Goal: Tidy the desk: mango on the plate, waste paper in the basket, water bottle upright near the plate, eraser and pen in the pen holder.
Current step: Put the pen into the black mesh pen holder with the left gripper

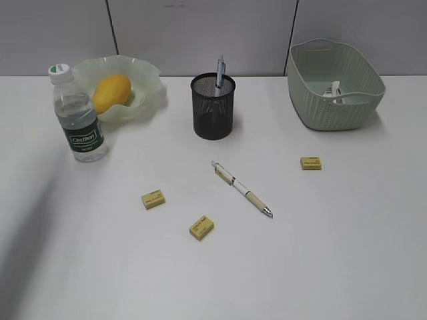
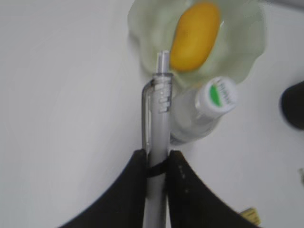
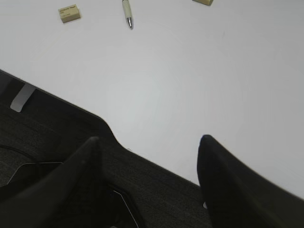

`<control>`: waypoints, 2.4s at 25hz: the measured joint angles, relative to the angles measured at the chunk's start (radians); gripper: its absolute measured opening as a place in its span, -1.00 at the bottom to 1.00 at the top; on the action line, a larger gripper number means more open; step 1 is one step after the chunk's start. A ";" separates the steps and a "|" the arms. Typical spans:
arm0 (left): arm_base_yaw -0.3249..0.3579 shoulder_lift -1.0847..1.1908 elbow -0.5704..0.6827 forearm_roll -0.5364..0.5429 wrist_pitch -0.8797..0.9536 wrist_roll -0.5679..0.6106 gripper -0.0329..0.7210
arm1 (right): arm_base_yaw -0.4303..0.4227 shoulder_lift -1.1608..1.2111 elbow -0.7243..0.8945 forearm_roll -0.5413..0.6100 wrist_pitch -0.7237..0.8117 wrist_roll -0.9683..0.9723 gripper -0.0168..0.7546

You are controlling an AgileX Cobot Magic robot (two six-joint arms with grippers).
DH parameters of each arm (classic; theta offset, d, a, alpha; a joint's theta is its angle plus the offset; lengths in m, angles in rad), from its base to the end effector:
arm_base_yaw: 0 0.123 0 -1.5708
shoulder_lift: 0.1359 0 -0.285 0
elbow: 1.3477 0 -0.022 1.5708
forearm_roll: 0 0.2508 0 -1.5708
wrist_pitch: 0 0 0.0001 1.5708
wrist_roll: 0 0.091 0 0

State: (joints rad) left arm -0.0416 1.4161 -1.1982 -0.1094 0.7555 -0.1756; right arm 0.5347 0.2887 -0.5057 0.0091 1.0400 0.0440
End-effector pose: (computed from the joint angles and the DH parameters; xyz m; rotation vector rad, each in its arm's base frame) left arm 0.3031 -0.0194 0.3269 -0.2299 2.4527 -0.2218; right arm 0.0344 0.0212 0.2754 -0.5637 2.2568 0.3054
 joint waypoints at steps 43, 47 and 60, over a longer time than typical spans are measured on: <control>-0.567 0.609 -0.129 -0.051 -1.326 0.030 -0.66 | 0.000 0.000 0.000 0.000 0.000 0.001 0.34; -0.567 0.715 -0.182 -0.050 -1.337 0.030 -0.66 | 0.000 0.000 0.000 0.000 0.000 0.001 0.34; -0.534 0.776 -0.193 -0.054 -1.394 0.096 -0.06 | 0.000 0.000 0.000 0.000 0.000 0.001 0.33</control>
State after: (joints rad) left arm -0.5755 2.1916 -1.3912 -0.1630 -0.6383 -0.0800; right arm 0.5347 0.2887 -0.5057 0.0091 1.0400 0.0449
